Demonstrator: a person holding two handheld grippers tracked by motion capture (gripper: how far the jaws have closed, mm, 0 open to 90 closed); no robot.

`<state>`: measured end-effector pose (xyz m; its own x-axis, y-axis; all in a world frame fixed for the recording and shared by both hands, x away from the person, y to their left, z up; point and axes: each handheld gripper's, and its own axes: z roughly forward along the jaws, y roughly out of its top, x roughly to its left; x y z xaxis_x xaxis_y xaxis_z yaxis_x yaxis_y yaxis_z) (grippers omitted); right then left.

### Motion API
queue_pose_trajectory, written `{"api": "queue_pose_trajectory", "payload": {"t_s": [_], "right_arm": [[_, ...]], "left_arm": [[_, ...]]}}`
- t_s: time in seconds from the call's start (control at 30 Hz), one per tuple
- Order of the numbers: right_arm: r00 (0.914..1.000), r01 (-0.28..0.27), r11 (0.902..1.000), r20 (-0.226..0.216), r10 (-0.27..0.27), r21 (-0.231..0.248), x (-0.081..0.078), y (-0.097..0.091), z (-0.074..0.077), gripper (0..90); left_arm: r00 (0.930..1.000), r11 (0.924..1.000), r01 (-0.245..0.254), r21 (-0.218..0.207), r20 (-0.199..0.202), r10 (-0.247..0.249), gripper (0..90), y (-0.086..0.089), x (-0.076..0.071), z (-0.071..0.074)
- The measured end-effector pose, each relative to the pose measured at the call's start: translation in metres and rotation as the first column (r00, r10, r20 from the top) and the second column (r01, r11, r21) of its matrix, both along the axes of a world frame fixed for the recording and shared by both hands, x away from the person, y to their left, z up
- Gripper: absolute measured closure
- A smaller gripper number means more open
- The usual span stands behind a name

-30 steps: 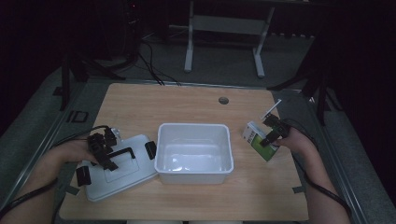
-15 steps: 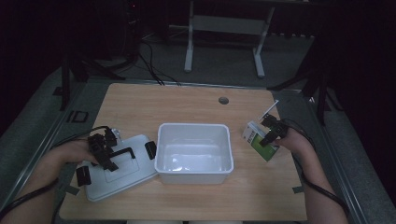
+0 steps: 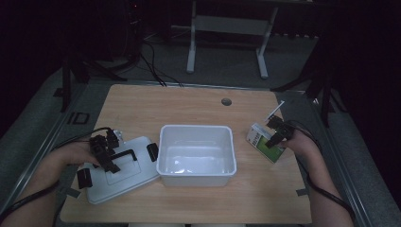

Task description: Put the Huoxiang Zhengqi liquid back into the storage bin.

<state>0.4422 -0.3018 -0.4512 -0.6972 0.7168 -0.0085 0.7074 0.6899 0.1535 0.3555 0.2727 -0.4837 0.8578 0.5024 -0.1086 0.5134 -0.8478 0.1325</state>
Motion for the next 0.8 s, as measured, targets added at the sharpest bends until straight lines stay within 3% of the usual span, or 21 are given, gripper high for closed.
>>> {"api": "queue_pose_trajectory", "payload": {"t_s": [0.3, 0.47, 0.8], "right_arm": [[0.9982, -0.057, 0.9983, 0.019, 0.057, 0.009, -0.014, 0.001, 0.018, 63.6], [0.9962, -0.078, 0.9968, 0.038, 0.078, 0.018, -0.024, 0.003, 0.035, 63.6], [0.9802, -0.172, 0.9849, 0.103, 0.169, 0.018, -0.048, 0.021, 0.079, 63.6]], "left_arm": [[1.0, 1.0, 0.005, -0.007, -0.002, -0.005, 20.7, -0.003, 0.0, 0.001], [1.0, 1.0, 0.005, -0.001, -0.007, -0.005, 20.7, -0.003, 0.0, 0.0], [1.0, 1.0, 0.008, 0.005, -0.003, -0.008, 20.8, -0.003, -0.001, -0.002]]}}
